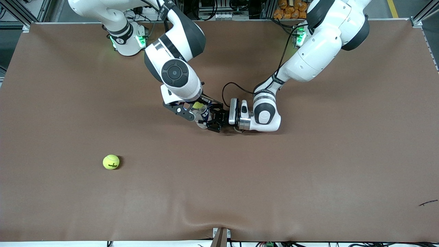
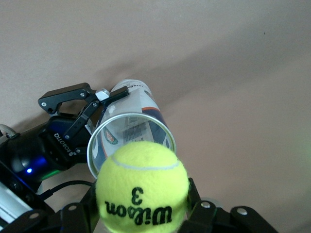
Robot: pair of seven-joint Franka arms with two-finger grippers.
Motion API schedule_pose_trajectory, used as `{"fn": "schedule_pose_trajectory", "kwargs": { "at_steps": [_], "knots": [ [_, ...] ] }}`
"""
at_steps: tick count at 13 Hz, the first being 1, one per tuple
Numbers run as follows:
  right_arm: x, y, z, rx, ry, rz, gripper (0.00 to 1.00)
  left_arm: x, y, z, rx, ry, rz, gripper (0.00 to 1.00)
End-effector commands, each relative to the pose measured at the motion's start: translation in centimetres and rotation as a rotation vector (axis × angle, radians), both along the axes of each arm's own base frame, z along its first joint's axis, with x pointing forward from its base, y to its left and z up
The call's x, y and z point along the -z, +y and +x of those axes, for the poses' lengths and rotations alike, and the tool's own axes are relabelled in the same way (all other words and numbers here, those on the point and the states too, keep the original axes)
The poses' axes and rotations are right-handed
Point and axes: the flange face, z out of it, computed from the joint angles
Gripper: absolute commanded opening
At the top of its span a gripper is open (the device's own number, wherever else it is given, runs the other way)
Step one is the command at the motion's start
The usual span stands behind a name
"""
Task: Insert tennis ball vertically with right arm
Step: 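Move the ball over the can opening with the right gripper, then open the right gripper to drop the ball into the can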
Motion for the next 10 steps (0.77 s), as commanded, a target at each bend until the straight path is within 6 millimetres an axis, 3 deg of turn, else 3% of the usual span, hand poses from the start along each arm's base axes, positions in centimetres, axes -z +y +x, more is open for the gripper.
{"fn": "schedule_pose_trajectory", "kwargs": {
  "at_steps": [1,6,10],
  "knots": [
    [-0.3,0.0,0.1,0.009,-0.016,-0.012,1.0,1.1,-0.3,-0.2,-0.039,-0.151,-0.046,0.62],
    [-1.3,-0.8,0.9,0.026,-0.025,-0.005,1.0,0.9,-0.4,-0.3,-0.045,-0.143,-0.06,0.62],
    [-4.2,-6.0,3.4,0.07,-0.038,-0.012,1.0,0.9,-0.5,-0.3,-0.046,-0.142,-0.061,0.63]
  ]
}}
